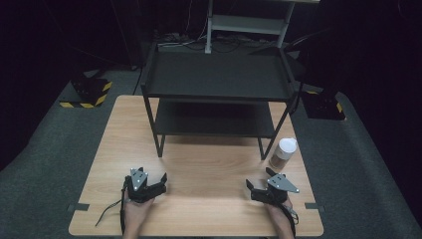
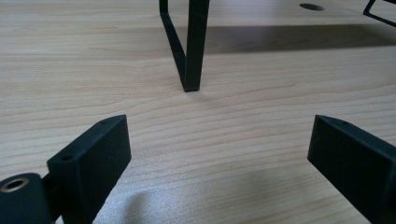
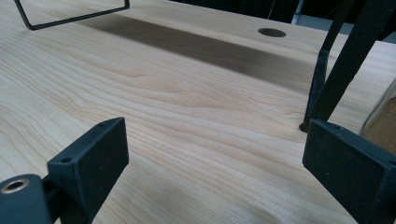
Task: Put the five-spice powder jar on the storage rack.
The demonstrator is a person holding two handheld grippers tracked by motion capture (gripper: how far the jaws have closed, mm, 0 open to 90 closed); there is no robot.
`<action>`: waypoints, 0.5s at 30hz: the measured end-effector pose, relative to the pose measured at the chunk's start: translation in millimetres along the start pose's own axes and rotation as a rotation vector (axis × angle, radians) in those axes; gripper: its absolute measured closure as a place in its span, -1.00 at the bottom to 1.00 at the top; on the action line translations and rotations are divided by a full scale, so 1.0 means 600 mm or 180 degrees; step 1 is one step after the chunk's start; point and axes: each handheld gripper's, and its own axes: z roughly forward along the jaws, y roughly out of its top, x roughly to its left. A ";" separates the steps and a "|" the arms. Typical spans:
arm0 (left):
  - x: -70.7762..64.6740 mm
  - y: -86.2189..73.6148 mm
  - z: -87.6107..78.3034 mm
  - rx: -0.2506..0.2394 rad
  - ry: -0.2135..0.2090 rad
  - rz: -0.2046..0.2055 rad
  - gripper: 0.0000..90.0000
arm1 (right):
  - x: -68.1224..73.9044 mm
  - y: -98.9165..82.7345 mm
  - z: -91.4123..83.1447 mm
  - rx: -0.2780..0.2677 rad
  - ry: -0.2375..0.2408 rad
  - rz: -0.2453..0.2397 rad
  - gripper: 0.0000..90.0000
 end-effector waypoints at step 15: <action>0.001 -0.003 0.000 -0.0033 -0.0001 -0.0016 -0.86 | 0.009 -0.014 -0.038 -0.0006 0.0049 -0.0064 -0.86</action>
